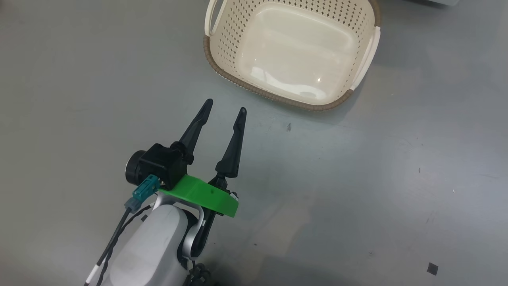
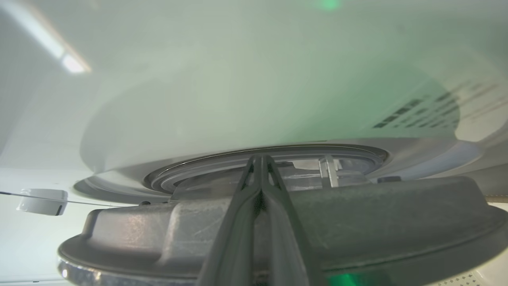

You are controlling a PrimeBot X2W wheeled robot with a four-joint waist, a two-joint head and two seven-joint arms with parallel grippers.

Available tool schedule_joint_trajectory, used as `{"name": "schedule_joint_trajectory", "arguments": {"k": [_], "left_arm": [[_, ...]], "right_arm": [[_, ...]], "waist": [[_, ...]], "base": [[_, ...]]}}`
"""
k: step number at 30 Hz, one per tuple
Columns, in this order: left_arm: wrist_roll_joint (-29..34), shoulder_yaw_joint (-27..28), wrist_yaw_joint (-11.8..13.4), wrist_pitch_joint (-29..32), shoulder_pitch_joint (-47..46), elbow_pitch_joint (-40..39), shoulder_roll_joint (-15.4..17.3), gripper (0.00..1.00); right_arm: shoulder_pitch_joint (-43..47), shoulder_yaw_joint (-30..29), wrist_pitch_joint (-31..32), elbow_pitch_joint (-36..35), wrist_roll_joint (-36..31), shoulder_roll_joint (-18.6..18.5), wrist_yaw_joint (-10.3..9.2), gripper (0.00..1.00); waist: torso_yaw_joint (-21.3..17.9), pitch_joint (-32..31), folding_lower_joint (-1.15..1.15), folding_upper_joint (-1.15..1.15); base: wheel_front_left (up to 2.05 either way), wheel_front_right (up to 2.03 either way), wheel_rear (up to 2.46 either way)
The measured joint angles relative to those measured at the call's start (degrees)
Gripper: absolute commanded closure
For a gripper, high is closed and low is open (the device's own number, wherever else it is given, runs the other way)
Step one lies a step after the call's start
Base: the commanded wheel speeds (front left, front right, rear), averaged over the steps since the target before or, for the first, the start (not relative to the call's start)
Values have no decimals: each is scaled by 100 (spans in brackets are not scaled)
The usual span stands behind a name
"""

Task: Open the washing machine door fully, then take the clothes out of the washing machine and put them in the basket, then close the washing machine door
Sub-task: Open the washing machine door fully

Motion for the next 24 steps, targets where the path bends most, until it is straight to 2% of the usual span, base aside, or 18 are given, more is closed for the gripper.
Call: {"name": "schedule_joint_trajectory", "arguments": {"k": [14, 24], "left_arm": [[0, 0, 41, 0, -2, 67, 0, 0], [13, 19, 41, 0, -1, 145, 1, 0]], "right_arm": [[95, -1, 144, 243, 0, -5, 0, 100], [504, -93, 159, 425, 83, 16, 36, 100]], "waist": [[-40, -214, 0, 0], [-61, -488, 0, 0]], "base": [[0, 0, 0], [0, 0, 0]]}}
